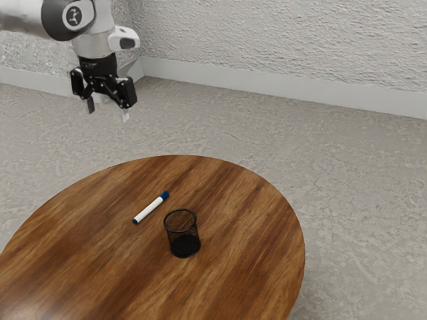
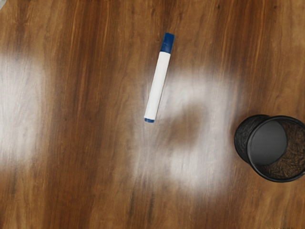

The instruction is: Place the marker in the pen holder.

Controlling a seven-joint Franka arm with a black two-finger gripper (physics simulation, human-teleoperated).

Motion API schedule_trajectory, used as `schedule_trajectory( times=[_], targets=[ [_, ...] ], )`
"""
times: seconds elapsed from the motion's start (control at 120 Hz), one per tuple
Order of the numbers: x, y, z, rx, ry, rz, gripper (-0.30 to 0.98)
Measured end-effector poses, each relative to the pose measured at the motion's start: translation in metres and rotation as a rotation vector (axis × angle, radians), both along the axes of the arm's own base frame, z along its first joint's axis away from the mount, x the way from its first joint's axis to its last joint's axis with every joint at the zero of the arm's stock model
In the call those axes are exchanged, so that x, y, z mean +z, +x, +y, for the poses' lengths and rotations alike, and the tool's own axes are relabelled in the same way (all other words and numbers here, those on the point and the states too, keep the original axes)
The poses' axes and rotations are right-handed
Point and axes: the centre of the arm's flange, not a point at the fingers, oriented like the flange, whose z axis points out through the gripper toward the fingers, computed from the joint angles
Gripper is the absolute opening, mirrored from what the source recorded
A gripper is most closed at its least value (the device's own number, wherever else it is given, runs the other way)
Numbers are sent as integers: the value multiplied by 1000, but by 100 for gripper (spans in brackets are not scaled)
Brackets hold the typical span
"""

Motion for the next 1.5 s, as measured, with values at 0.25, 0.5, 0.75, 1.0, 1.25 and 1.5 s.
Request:
schedule_trajectory(
  times=[0.25, 0.5, 0.75, 1.0, 1.25, 1.5],
  targets=[
    [-69, 29, -8, -11, 6, 86, 68],
    [-191, 42, 56, 92, 3, 214, 69],
    [-279, 63, 54, 67, 13, 245, 69],
    [-325, 101, 55, 34, 20, 229, 68],
    [-350, 121, 46, -2, 11, 221, 68],
    [-366, 132, 45, -18, 6, 217, 68]
  ],
)
